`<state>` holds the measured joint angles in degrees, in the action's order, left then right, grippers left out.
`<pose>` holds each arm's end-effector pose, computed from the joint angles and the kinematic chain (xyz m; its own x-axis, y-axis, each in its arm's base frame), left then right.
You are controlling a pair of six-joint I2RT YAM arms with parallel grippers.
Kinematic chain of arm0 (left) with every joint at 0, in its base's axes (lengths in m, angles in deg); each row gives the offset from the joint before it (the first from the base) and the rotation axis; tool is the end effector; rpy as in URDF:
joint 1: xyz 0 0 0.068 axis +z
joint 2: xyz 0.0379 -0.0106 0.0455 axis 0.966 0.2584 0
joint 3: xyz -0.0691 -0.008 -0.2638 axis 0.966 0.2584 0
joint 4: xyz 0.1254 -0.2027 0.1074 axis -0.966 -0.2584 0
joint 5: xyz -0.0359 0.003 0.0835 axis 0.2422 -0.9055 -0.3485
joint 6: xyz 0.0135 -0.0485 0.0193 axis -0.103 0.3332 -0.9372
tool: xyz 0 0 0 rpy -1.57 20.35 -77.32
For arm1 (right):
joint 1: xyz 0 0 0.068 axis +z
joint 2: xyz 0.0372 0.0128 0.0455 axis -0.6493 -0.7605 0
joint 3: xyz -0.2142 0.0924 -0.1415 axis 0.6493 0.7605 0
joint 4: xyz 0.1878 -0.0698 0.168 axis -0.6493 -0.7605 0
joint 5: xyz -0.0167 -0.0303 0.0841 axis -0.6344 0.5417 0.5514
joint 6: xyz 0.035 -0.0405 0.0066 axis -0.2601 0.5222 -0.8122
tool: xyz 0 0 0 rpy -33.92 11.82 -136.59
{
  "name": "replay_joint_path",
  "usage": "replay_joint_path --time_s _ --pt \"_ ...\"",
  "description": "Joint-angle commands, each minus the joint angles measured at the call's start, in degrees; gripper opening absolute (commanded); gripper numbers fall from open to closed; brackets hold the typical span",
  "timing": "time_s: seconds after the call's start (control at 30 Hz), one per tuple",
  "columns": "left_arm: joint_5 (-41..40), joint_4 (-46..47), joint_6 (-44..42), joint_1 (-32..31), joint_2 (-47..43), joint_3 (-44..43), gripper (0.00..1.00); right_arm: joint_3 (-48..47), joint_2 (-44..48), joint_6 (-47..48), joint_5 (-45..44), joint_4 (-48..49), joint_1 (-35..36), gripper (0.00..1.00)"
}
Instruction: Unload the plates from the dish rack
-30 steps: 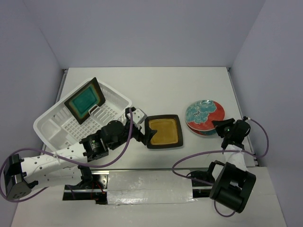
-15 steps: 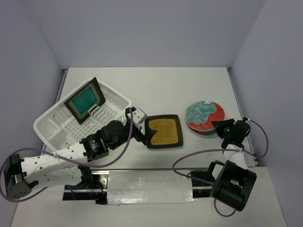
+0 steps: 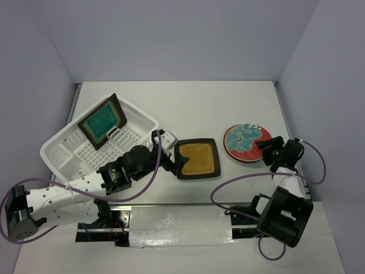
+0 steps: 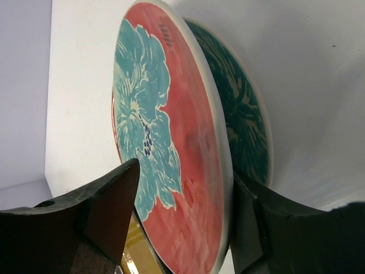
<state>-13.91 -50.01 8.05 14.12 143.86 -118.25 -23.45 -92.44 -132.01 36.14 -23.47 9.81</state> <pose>0.1210 -0.1990 0.3194 -0.1782 -0.0322 -0.9835 0.7023 0.6959 -0.1500 0.1782 -0.0895 0.1642 -0.2295 0.8733 -0.4298 0.4914 0.4851 0.7234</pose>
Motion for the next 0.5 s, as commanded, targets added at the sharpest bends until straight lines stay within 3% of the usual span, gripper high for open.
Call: replay_joint_path --time_s 0.0,0.17,0.3,0.47 --pt "0.0 3.1 -1.4 -0.3 0.1 -0.1 0.99 -4.8 0.7 1.7 -1.0 -1.6 -0.3 0.66" --pt "0.3 2.9 -1.4 -0.3 -0.2 -0.3 1.0 -11.2 0.4 4.0 -7.2 -13.3 -0.2 0.7" --pt "0.7 3.0 -1.2 -0.3 -0.4 -0.2 1.0 -12.2 -1.1 4.7 -8.5 -15.0 0.0 0.8" --pt "0.7 3.1 -1.2 -0.3 -1.0 0.0 1.0 -12.6 -3.2 5.0 -11.4 -15.8 1.2 0.8"
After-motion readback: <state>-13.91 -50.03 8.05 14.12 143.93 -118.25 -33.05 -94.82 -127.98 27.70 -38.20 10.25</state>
